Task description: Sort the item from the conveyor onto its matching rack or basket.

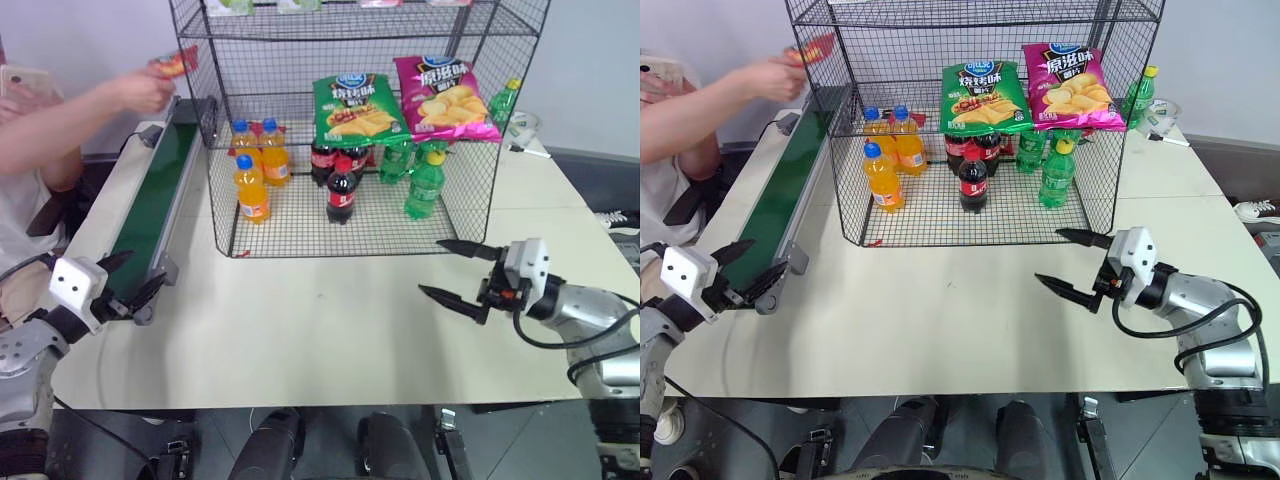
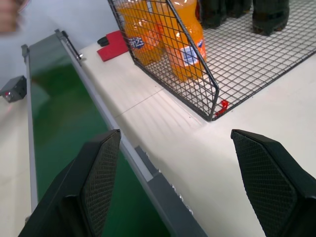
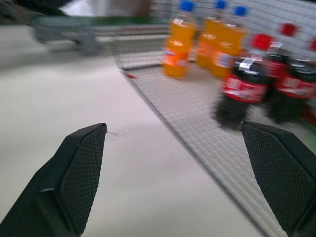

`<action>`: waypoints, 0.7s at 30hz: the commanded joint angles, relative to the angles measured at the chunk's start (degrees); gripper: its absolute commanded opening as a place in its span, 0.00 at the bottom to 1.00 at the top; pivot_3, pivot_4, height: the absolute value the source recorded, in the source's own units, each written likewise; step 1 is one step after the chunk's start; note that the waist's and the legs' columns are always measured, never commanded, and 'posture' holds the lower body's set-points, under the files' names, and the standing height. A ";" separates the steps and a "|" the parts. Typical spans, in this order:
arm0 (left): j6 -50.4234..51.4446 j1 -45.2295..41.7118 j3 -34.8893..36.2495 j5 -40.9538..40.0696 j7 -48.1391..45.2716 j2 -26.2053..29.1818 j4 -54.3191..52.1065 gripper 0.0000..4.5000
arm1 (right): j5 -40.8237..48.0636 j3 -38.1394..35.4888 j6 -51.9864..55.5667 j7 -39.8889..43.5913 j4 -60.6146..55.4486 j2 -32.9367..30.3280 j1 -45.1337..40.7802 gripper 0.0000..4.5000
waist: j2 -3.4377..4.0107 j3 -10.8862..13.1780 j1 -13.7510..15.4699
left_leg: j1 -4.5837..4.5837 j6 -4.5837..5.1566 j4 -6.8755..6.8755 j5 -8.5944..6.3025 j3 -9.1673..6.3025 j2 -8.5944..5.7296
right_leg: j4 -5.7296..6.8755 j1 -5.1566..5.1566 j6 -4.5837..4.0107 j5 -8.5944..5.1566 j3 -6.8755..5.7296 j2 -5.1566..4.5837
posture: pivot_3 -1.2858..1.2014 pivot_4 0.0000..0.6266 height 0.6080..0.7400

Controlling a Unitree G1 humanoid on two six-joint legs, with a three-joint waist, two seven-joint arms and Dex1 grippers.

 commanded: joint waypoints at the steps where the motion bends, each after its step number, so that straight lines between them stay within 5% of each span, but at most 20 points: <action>1: 0.01 0.36 2.04 -0.13 1.18 0.30 -2.07 0.83 | 3.16 2.30 4.51 0.76 -6.09 1.07 -0.13 1.00 | 0.00 0.00 -0.01 | 0.00 0.00 0.00 0.00 0.00 0.00 | 0.00 0.00 0.00 0.00 0.01 0.00 | 0.52 0.24 1.00; 21: -7.73 3.15 3.88 4.35 4.30 0.25 -0.50 0.83 | -7.04 5.90 -3.01 -1.89 -0.45 4.49 -3.75 1.00 | -0.01 0.00 0.02 | 0.00 -0.04 0.00 -0.02 0.03 -0.01 | -0.06 -0.07 0.02 0.01 0.02 0.00 | 0.52 0.24 1.00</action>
